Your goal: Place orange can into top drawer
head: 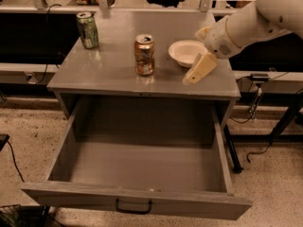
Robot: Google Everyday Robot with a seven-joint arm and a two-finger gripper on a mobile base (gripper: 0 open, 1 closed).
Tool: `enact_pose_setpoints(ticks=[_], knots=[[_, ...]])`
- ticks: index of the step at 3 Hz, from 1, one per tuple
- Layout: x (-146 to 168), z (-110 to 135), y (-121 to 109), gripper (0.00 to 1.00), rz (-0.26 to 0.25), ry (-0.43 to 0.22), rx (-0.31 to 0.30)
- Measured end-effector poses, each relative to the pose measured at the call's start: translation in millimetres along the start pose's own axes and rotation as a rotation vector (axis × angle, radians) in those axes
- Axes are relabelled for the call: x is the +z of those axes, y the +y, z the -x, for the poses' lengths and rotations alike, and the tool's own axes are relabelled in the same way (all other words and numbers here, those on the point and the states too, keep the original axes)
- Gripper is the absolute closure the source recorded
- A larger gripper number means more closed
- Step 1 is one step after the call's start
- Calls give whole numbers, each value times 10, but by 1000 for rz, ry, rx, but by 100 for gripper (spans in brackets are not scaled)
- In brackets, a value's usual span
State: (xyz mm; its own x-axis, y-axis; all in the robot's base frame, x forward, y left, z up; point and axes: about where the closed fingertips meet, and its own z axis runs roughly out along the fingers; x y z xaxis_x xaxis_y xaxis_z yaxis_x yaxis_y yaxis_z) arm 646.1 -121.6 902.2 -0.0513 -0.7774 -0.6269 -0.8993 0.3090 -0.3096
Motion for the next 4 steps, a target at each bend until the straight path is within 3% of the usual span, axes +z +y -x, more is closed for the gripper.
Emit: enact_pose_setpoints(ticks=[1,3,4], knots=[[284,148,206,0,47,-77,4],[371,198,256,0,63,-95,4],[544,409,153,0,57,-195,10]])
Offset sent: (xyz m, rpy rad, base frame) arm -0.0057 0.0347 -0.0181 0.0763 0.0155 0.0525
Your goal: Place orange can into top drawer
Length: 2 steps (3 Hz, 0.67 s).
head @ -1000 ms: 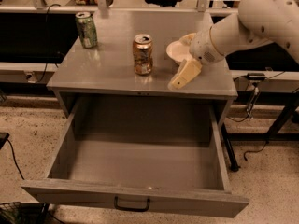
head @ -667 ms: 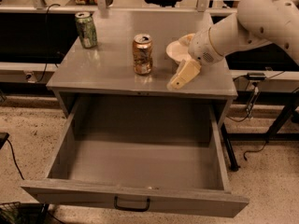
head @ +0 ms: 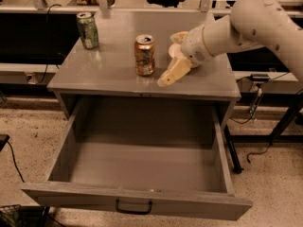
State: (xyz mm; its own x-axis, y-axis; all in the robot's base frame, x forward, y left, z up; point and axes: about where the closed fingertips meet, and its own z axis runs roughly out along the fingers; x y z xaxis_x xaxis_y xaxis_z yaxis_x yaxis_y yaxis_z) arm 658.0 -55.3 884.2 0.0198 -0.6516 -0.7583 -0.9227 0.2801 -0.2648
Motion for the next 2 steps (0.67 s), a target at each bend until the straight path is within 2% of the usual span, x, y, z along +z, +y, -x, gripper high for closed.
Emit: enact_pose_setpoints(ticks=[1,2], knots=[[208,189,-192,0,-37,-93,31],[513,338,-351,0,-57,-200,138]])
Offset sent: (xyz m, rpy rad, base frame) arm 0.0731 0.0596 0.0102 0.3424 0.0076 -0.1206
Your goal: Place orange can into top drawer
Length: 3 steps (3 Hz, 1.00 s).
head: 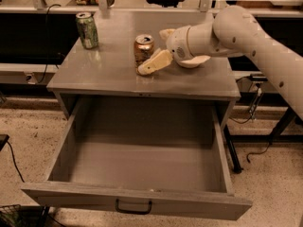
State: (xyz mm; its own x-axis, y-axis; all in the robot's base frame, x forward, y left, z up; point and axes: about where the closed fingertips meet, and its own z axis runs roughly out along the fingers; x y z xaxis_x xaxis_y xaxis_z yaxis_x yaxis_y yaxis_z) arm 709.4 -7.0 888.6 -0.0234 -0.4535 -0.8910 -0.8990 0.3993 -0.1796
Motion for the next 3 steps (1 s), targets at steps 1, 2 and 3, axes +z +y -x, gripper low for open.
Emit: enact_pose_setpoints(ticks=[1,2,3], knots=[[177,-1,-33,0,2,-45,78],[287,10,-16,18,20,-80,118],[313,88,3,41,47,-150,95]])
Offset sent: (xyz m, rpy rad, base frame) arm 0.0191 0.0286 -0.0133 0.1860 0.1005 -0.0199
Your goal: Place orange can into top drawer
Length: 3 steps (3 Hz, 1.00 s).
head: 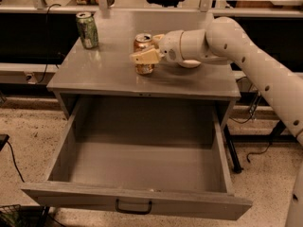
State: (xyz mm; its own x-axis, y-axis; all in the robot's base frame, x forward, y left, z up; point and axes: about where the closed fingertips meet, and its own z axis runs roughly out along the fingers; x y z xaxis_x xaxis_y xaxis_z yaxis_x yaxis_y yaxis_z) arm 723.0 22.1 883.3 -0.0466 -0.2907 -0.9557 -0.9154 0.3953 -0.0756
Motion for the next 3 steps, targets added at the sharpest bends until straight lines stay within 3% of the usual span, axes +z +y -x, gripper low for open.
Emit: enact_pose_setpoints(ticks=[1,2,3], knots=[[11,124,57,64,44,-72,-101],[-28,420,113,88,66,-71,-245],[-116,705,313,100,109,-37,-307]])
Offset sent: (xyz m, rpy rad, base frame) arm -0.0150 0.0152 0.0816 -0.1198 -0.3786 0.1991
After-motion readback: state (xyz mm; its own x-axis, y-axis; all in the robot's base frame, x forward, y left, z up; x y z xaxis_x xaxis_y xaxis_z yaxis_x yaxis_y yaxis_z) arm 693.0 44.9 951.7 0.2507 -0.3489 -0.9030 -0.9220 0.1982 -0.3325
